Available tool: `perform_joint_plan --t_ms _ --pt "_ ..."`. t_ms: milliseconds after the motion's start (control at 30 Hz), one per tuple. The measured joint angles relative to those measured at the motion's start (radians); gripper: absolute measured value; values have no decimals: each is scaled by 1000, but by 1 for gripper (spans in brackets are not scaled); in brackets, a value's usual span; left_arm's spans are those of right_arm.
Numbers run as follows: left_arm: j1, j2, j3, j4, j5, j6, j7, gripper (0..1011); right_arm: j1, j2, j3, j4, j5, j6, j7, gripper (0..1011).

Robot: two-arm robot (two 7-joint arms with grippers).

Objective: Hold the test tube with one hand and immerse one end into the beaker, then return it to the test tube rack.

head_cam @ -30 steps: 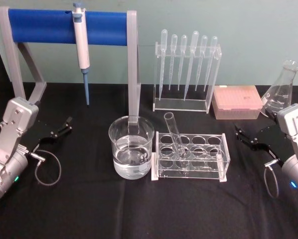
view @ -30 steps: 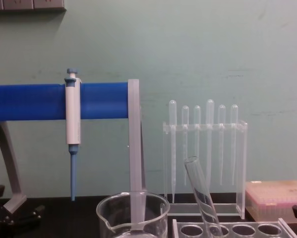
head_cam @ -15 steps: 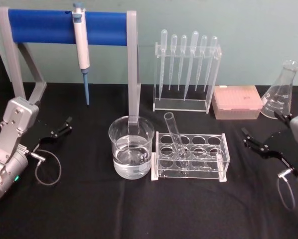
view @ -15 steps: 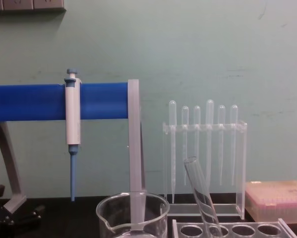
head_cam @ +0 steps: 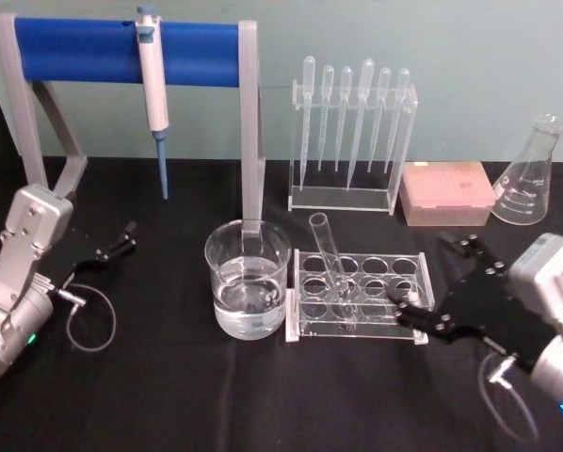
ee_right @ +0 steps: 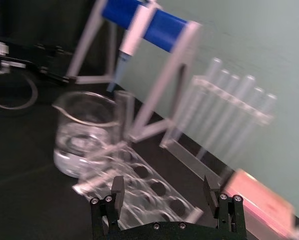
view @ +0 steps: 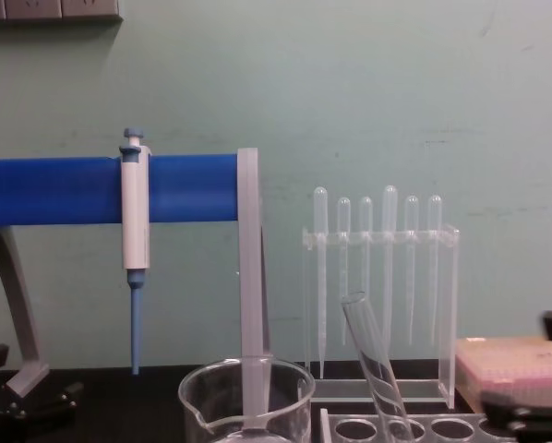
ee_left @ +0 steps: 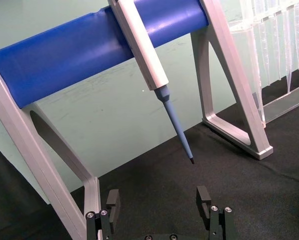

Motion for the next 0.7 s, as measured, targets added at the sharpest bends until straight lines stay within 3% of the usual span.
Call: perform_joint_plan --t_ms 100,133,267,533,700 --pt "0 0 0 0 0 0 0 1000 49 -39 -44 17 -32 11 42 1003" --pt "0 0 0 0 0 0 0 1000 49 -39 -44 17 -32 11 42 1003" --pt "0 0 0 0 0 0 0 1000 128 -107 -93 76 -67 24 88 1003" --pt "0 0 0 0 0 0 0 1000 229 -221 -134 178 -95 31 135 1003" --pt "0 0 0 0 0 0 0 1000 260 -266 -145 230 -108 35 150 1003"
